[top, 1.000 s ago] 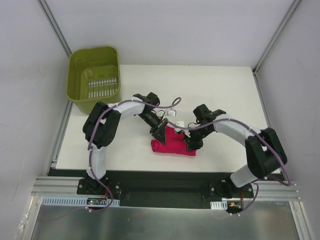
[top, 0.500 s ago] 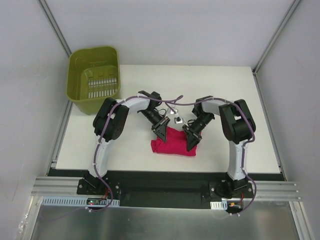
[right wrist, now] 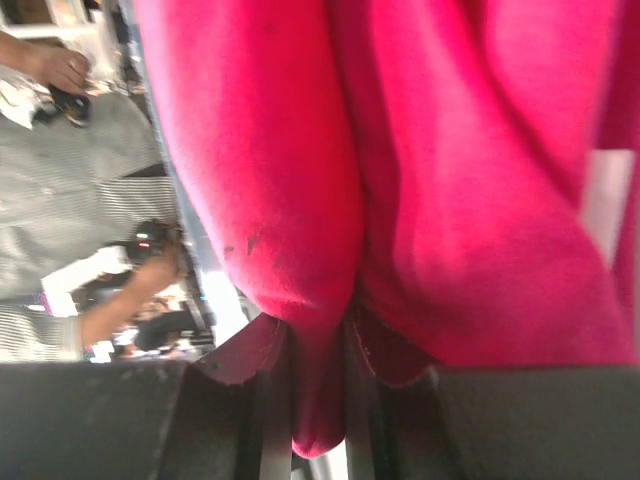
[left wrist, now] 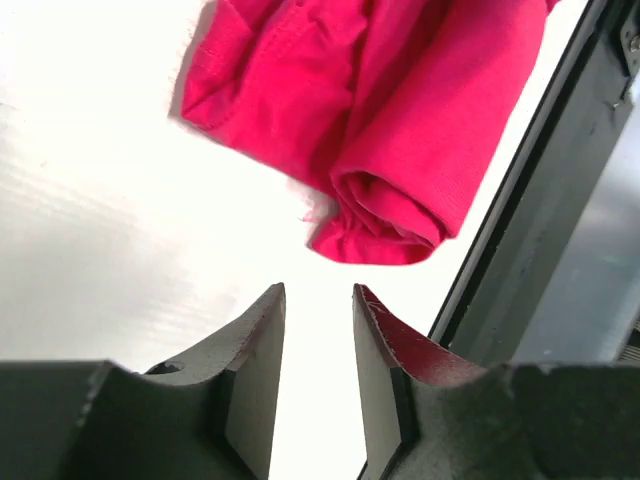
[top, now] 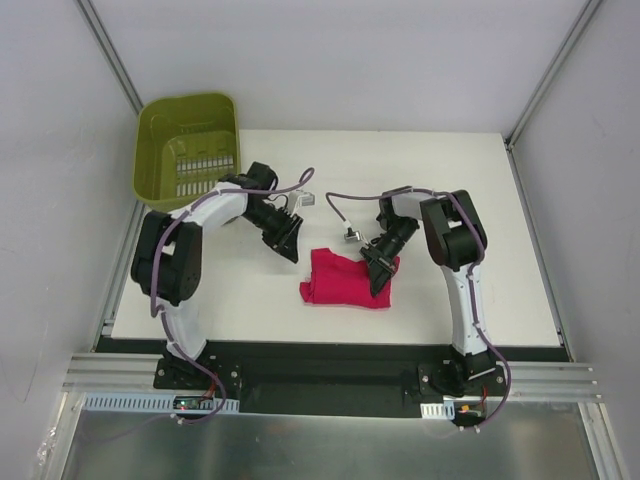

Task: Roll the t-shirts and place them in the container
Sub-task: Roll the T-shirt to the center of the board.

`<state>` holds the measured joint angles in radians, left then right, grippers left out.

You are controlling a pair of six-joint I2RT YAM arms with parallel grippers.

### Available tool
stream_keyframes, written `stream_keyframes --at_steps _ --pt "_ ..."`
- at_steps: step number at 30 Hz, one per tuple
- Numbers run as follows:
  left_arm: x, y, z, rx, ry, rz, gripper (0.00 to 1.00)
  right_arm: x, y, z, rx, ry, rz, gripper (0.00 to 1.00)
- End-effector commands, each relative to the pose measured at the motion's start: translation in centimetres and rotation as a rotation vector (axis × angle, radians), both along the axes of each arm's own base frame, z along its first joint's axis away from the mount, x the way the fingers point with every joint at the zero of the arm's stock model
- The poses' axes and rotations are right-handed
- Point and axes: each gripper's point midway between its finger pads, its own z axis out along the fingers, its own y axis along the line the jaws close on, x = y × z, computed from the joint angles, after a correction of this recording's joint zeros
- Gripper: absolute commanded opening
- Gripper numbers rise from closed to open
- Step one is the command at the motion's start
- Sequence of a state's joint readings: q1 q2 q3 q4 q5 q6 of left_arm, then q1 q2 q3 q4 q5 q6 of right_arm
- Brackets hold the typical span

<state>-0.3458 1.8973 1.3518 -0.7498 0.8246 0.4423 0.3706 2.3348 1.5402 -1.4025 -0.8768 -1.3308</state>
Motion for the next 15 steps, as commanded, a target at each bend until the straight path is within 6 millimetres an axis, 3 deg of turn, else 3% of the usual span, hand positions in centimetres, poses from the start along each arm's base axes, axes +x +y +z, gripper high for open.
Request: stream_keyframes --at_steps 1,2,3,4,6,8,12,15 --pt "-1.3 -0.2 2.6 0.024 -0.204 -0.059 0.34 -1.2 -1.5 1.1 -0.172 0.172 0.006 0.08" --pt "-1.3 0.0 3.7 0.044 -0.306 -0.080 0.36 -1.0 -1.5 1.0 -0.179 0.171 0.002 0.07" --pt "-1.8 -1.1 4.2 0.026 -0.411 -0.161 0.38 -1.0 -1.5 0.9 -0.189 0.175 -0.003 0.07" --pt "-2.9 -1.3 3.7 0.031 -0.454 -0.210 0.42 -0.7 -1.4 0.9 -0.211 0.178 -0.017 0.07" --pt "-3.6 -1.9 4.9 0.035 -0.632 -0.306 0.45 -0.4 -1.2 0.4 -0.241 0.196 -0.037 0.06" --pt "-5.6 -4.2 5.0 0.000 -0.761 -0.415 0.50 -0.1 -1.0 0.2 -0.277 0.229 -0.052 0.06" --pt "-7.3 -6.9 4.1 -0.007 -0.958 -0.547 0.52 0.1 -0.8 0.2 -0.287 0.261 -0.059 0.06" --pt "-8.7 -8.3 2.8 -0.021 -0.992 -0.597 0.54 0.1 -0.8 0.2 -0.295 0.284 -0.060 0.06"
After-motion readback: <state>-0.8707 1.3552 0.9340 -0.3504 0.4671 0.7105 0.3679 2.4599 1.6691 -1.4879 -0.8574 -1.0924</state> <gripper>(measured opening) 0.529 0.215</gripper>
